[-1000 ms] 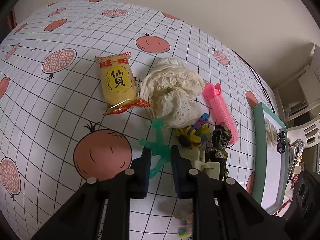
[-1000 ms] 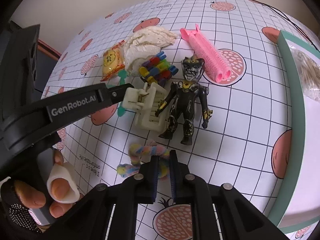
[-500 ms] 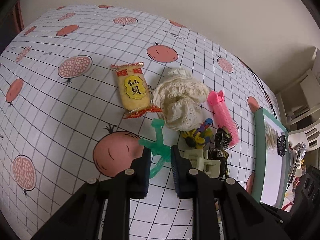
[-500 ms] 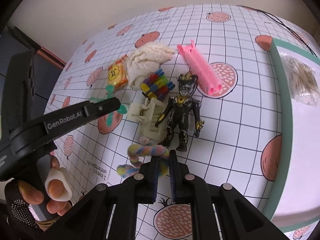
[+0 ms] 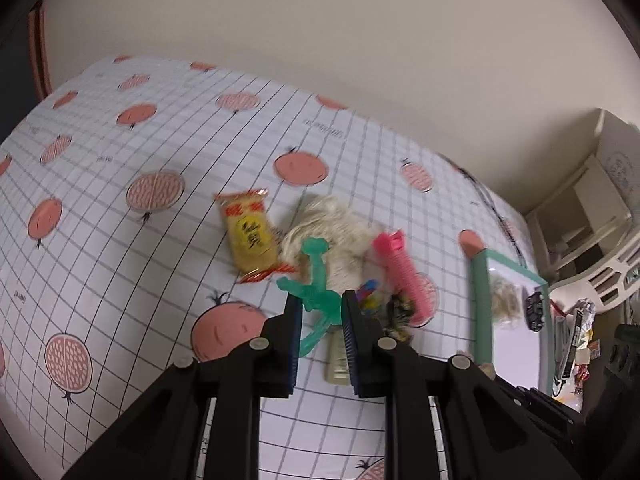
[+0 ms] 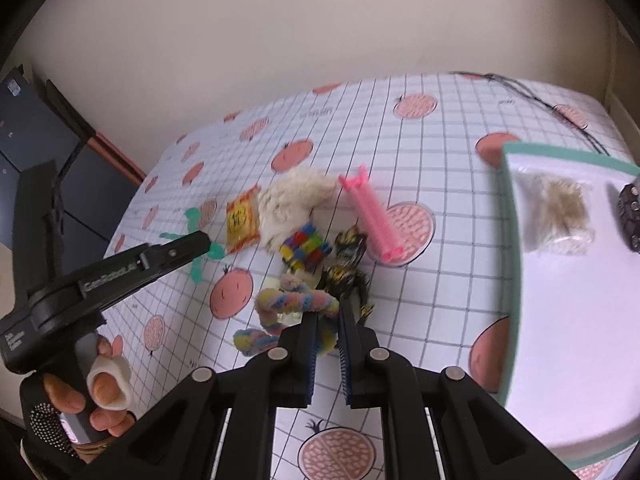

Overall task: Organize objects
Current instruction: 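Carry the green toy with left gripper while right carries the rainbow toy into the tray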

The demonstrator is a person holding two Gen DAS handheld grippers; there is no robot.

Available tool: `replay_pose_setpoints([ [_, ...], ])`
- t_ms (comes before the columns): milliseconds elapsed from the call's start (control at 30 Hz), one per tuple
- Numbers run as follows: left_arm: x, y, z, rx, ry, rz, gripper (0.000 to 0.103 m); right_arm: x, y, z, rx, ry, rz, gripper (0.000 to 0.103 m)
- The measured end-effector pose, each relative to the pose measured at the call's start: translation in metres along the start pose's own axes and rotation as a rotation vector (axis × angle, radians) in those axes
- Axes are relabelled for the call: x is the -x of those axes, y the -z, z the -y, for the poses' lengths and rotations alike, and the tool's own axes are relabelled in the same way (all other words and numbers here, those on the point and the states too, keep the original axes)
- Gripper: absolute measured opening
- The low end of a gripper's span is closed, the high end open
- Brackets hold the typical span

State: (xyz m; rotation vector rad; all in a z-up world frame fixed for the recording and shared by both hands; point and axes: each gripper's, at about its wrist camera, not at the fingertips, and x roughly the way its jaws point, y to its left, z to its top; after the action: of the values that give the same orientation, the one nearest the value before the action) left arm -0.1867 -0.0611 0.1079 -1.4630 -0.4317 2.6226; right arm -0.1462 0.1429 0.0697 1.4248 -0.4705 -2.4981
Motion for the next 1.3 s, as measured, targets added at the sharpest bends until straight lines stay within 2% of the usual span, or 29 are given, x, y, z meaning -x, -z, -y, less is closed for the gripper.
replay_pose_setpoints([
  [200,0.018,0.001,0.032,-0.058,0.05,0.054,0.02,0.023,-0.007,0.015,-0.016,0.022,0.065,0.01],
  [500,0.026,0.007,0.083,-0.127,0.127,0.086,0.02,0.05,-0.012,0.053,-0.05,0.077,0.136,0.01],
  [833,0.016,0.024,0.135,-0.18,0.216,0.054,0.02,0.075,-0.013,0.112,-0.148,0.128,0.196,0.011],
  [1100,0.004,0.042,0.175,-0.284,0.221,0.051,0.02,0.089,-0.01,0.152,-0.198,0.185,0.23,0.011],
  [1300,-0.006,0.046,0.193,-0.307,0.245,0.039,0.02,0.098,-0.006,0.184,-0.249,0.229,0.266,0.011],
])
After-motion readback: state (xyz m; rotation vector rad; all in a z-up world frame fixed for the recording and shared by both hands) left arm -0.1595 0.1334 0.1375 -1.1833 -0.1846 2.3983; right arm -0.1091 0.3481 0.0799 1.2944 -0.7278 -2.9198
